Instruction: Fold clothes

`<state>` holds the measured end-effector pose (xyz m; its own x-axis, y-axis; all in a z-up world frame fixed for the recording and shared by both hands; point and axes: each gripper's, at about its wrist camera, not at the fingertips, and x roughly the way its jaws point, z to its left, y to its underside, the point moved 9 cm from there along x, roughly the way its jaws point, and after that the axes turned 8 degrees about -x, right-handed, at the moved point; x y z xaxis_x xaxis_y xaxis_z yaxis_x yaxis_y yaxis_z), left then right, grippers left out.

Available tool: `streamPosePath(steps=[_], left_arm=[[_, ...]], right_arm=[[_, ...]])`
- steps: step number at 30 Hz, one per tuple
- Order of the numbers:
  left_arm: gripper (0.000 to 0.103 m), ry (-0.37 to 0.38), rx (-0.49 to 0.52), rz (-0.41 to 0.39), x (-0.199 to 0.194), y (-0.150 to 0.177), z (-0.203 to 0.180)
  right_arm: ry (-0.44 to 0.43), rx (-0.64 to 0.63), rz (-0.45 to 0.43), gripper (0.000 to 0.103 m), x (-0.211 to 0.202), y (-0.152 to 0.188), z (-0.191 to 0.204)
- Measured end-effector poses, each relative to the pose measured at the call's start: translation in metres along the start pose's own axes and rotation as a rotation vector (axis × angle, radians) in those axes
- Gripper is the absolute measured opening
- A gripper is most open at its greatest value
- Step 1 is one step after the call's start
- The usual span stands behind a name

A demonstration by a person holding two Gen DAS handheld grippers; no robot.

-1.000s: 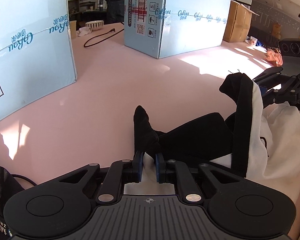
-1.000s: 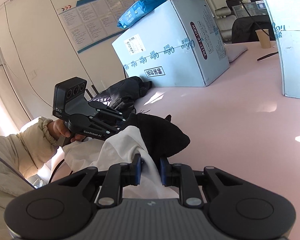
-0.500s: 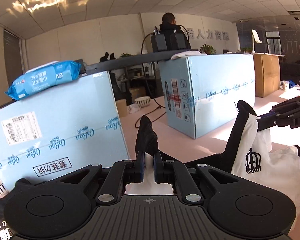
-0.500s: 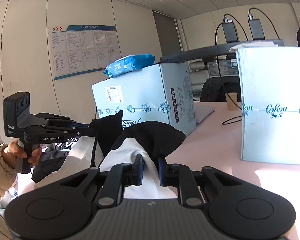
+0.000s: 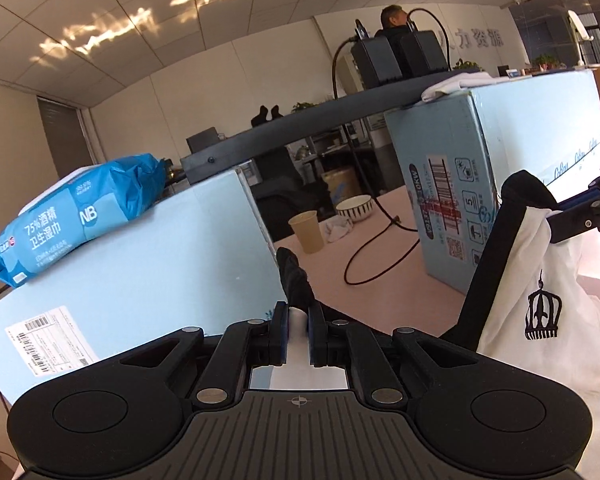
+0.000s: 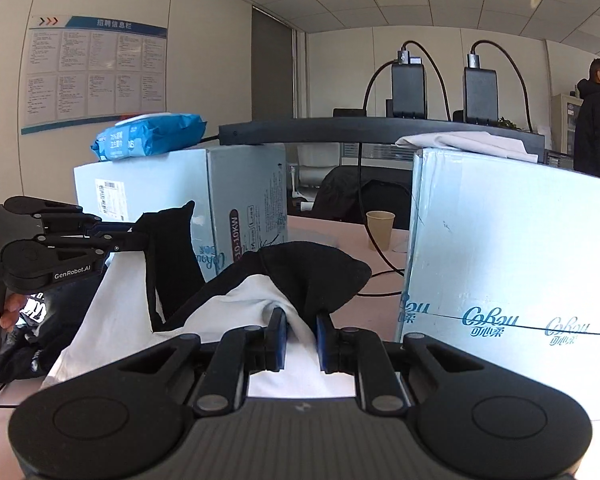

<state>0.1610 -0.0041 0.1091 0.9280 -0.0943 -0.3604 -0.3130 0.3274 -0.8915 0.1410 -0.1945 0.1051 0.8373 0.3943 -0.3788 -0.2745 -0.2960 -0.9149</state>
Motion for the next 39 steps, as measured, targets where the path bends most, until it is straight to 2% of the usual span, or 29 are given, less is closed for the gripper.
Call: streamPosePath(steps=[3, 6, 9, 10, 11, 13, 14, 15, 16, 17, 18, 20, 22, 25, 29, 31, 35, 37, 39], left_arm=[[0.012, 0.019, 0.056, 0.062, 0.026, 0.019, -0.018], [0.018, 0.027, 0.102, 0.092, 0.043, 0.035, -0.032], [0.022, 0.042, 0.069, 0.155, 0.062, 0.047, -0.032], [0.022, 0.030, 0.064, 0.166, 0.069, 0.050, -0.030], [0.027, 0.015, 0.064, 0.180, 0.077, 0.054, -0.027], [0.040, -0.001, 0.068, 0.209, 0.088, 0.062, -0.023], [0.057, -0.009, 0.073, 0.223, 0.093, 0.065, -0.022], [0.079, -0.017, 0.081, 0.235, 0.097, 0.069, -0.021], [0.087, -0.025, 0.088, 0.247, 0.100, 0.072, -0.020], [0.090, -0.034, 0.098, 0.256, 0.103, 0.074, -0.020], [0.090, -0.043, 0.106, 0.259, 0.103, 0.076, -0.019], [0.091, -0.064, 0.114, 0.267, 0.102, 0.078, -0.015], [0.093, -0.077, 0.096, 0.279, 0.098, 0.076, -0.008], [0.095, -0.084, 0.070, 0.285, 0.089, 0.070, 0.003], [0.097, -0.099, 0.104, 0.286, 0.077, 0.060, 0.012], [0.097, -0.046, 0.105, 0.309, 0.073, 0.055, 0.008], [0.097, 0.163, -0.053, 0.375, 0.066, 0.041, -0.002], [0.097, 0.170, -0.132, 0.350, 0.061, 0.029, 0.000], [0.097, 0.135, -0.122, 0.319, 0.053, 0.025, 0.006]], right_arm=[[-0.004, -0.001, 0.072, 0.017, 0.039, 0.016, -0.005], [-0.017, -0.003, 0.120, 0.017, 0.068, 0.031, -0.004], [-0.031, 0.002, 0.152, 0.017, 0.088, 0.042, -0.001], [-0.031, 0.003, 0.161, 0.017, 0.092, 0.045, 0.000], [-0.025, 0.001, 0.174, 0.017, 0.099, 0.049, 0.000], [-0.012, -0.009, 0.203, 0.019, 0.109, 0.056, 0.000], [-0.003, -0.021, 0.221, 0.023, 0.115, 0.060, 0.001], [0.005, -0.033, 0.234, 0.024, 0.120, 0.062, 0.002], [0.014, -0.046, 0.246, 0.030, 0.124, 0.066, 0.003], [0.021, -0.058, 0.261, 0.041, 0.129, 0.069, 0.003], [0.030, -0.064, 0.268, 0.048, 0.133, 0.069, 0.004], [0.065, -0.073, 0.260, 0.070, 0.136, 0.067, 0.004], [0.093, -0.072, 0.236, 0.078, 0.133, 0.062, 0.003], [0.142, -0.058, 0.172, 0.082, 0.115, 0.046, -0.004], [0.199, -0.058, 0.144, 0.091, 0.092, 0.032, -0.012], [0.203, -0.061, 0.137, 0.092, 0.084, 0.027, -0.011], [0.190, -0.031, 0.111, 0.092, 0.067, 0.023, -0.009], [0.171, -0.002, 0.104, 0.092, 0.062, 0.023, -0.010], [0.142, 0.026, 0.105, 0.092, 0.054, 0.025, -0.011]])
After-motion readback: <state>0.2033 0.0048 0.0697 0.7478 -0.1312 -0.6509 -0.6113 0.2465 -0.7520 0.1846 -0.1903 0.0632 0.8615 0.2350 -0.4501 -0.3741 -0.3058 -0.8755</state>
